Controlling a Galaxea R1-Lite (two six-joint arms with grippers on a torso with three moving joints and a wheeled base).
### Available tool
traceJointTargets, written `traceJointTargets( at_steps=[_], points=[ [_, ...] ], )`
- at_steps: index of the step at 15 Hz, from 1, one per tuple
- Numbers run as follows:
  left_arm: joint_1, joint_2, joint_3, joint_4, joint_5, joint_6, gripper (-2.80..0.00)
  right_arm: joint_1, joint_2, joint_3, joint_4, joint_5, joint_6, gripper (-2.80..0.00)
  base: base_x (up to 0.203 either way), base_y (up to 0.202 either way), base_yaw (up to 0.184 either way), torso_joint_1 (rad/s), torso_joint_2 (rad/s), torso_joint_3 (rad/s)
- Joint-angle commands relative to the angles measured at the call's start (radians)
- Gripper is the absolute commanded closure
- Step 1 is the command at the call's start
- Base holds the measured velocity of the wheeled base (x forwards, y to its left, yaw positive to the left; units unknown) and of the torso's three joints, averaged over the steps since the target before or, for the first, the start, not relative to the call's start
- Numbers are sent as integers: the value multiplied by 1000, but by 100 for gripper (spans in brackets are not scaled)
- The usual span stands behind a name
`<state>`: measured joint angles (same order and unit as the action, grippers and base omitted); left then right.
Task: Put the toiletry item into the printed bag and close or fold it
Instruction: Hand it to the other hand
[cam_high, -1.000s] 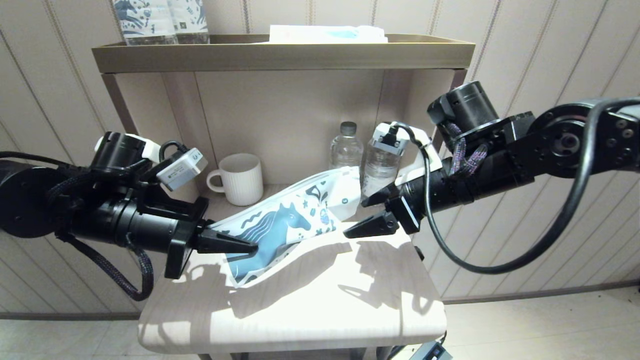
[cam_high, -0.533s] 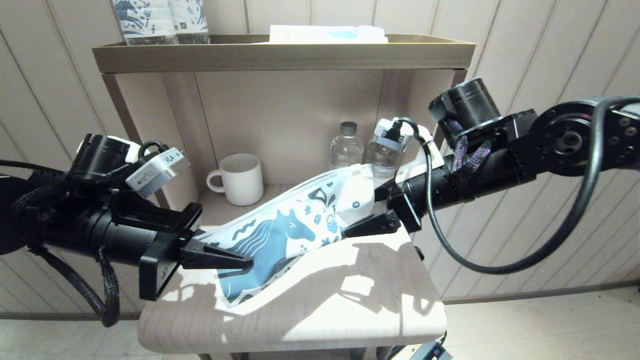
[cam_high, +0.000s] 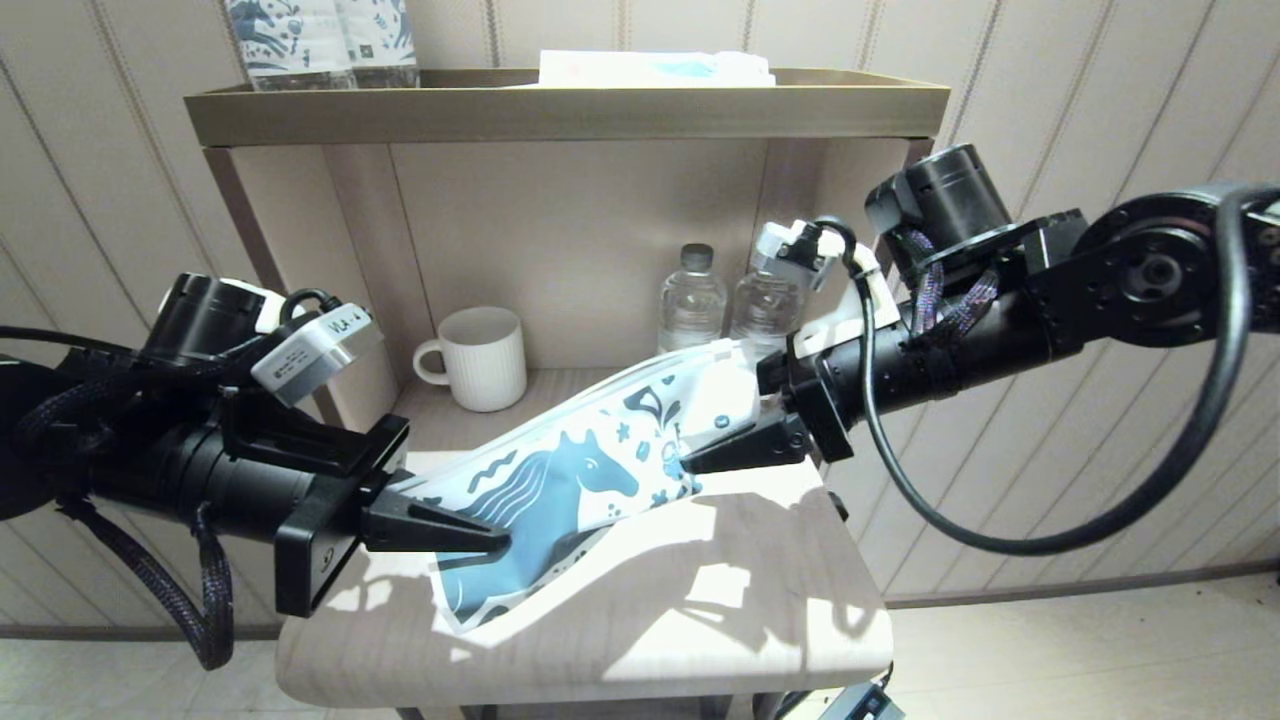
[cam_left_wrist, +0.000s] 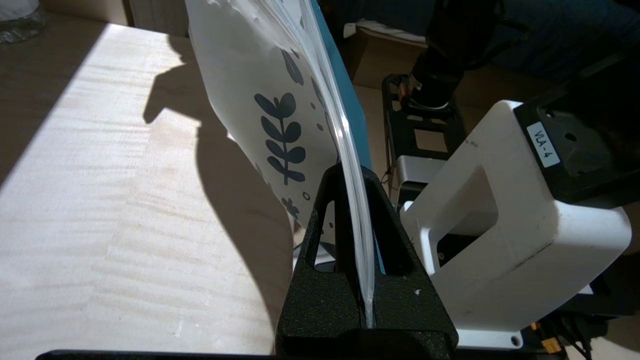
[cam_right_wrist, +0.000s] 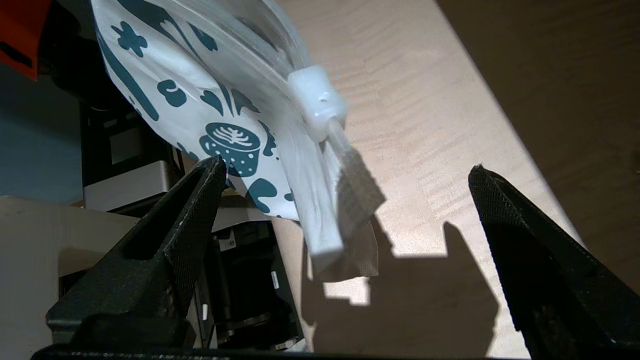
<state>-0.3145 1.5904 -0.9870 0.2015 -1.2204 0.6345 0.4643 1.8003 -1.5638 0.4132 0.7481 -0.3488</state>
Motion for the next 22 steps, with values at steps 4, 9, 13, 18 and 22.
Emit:
traceJointTargets(
  at_steps=[4,9,13,18,22],
  points=[
    [0,8,-2,1,-5,4,0,2,22,-1,4,20,-28,-280,0,0,0,0,0,0],
    [0,6,-2,1,-5,3,0,4,36,-25,4,22,-26,0,0,0,0,0,0,0],
    [0,8,-2,1,-5,2,0,7,45,-56,12,24,-24,0,0,0,0,0,0,0],
    [0,13,-2,-1,-5,4,0,10,40,-52,12,54,-24,0,0,0,0,0,0,0],
    [0,13,-4,-1,-6,4,0,13,33,-44,12,56,-25,0,0,0,0,0,0,0]
  ],
)
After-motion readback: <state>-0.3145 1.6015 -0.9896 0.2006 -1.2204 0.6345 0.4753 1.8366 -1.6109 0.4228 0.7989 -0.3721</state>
